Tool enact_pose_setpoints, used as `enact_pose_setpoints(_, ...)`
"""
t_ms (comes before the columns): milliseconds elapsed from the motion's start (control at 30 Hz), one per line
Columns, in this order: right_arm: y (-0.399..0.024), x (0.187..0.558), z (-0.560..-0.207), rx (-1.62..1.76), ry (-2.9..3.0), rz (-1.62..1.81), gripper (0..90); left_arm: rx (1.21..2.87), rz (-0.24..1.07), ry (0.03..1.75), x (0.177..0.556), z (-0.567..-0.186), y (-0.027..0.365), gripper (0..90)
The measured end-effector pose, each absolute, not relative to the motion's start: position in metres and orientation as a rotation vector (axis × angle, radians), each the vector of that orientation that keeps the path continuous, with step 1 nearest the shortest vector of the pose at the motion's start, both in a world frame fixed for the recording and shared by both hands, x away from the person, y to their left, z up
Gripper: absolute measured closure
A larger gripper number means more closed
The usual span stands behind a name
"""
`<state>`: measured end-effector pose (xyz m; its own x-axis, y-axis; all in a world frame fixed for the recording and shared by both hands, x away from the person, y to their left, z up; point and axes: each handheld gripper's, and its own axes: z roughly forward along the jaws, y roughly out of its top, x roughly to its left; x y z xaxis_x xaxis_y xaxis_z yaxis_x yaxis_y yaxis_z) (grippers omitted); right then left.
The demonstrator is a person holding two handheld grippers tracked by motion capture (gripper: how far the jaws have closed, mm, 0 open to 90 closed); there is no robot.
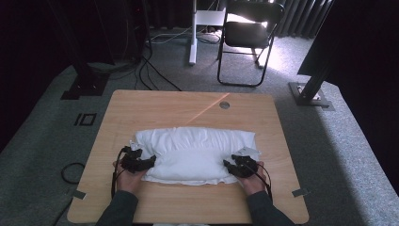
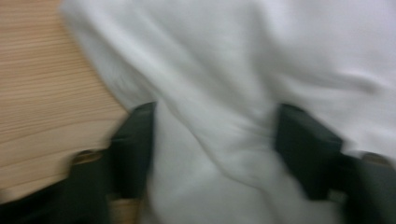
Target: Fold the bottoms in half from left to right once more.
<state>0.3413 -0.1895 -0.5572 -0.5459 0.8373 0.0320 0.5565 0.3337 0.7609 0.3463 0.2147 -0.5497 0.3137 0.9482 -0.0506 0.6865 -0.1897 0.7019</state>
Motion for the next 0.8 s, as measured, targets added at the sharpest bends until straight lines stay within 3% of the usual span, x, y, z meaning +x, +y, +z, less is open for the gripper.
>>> enact_pose_setpoints(67,-0.189,0.341,-0.557,1.234,2.237,1.057,52.8,1.953,0.535,1.429,0.344,-0.55,0.215,48.2)
enact_pose_setpoints(200,-0.189,0.341,-0.557,1.234,2.238,1.057,52.8,1.942,0.457,1.404,0.344,-0.55,0.219,81.3)
enact_pose_setpoints(233,-0.189,0.341,-0.557,1.235,2.238,1.056,52.7,1.942,0.46,1.395,0.344,-0.55,0.22,84.1)
enact_pose_setpoints(367,-0.189,0.341,-0.555,1.239,2.24,1.052,51.7,1.867,0.43,1.389,0.343,-0.54,0.228,86.4)
enact_pose_setpoints(533,-0.184,0.336,-0.528,1.175,2.187,1.111,48.5,1.752,0.411,1.332,0.339,-0.511,0.24,86.7)
enact_pose_setpoints(800,-0.133,0.349,-0.502,1.023,2.252,1.199,43.8,1.726,0.459,1.231,0.345,-0.476,0.228,86.7)
